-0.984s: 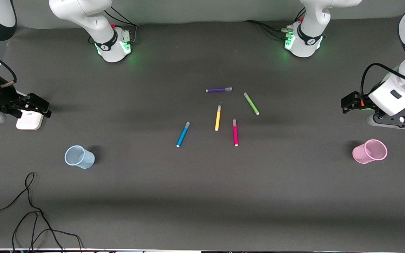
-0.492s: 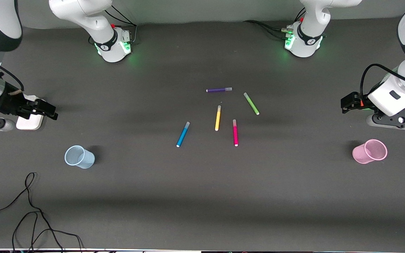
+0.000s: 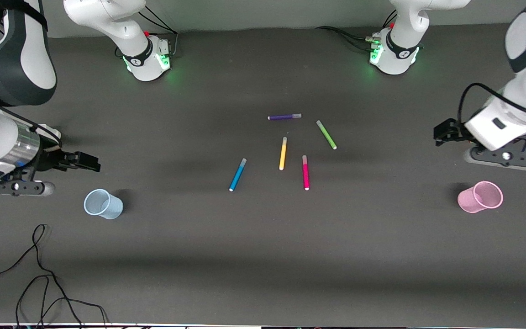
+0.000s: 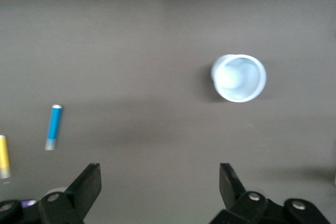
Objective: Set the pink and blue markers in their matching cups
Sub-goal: 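Reach the right gripper to the blue marker while the left gripper reaches the pink marker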
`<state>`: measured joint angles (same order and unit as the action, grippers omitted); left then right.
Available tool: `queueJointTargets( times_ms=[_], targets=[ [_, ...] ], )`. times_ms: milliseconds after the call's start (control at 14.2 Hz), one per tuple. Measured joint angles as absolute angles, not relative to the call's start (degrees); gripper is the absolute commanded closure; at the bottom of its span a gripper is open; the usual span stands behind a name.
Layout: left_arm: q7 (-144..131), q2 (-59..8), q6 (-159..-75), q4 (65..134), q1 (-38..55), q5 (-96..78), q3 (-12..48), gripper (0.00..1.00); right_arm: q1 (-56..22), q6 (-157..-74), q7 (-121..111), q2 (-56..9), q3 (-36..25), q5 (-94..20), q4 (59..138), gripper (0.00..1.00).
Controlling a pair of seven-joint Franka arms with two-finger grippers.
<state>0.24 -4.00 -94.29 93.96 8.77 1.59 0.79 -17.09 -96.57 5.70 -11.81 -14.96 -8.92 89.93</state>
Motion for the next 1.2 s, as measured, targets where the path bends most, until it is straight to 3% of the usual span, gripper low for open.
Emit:
queueJointTargets(
  times_ms=[492,773,1195],
  targets=[
    [-19.24,-12.75,-104.82,94.16,16.48,-0.9,7.53,0.02,-18.77,-96.59,12.02,-16.85,-14.27,-16.6,82.79,0.0],
    [-28.15,-21.33,-113.96,94.4,22.01,-0.9,7.8,0.02,-19.39,-96.6,14.53,-27.8,-10.81,-23.18,76.21,0.0],
    [-30.58,-33.76,-123.0,94.82,26.17,-0.84,7.8,0.03,-20.05,-96.74,15.28,-44.74,-2.69,-23.61,74.31,0.01]
  ],
)
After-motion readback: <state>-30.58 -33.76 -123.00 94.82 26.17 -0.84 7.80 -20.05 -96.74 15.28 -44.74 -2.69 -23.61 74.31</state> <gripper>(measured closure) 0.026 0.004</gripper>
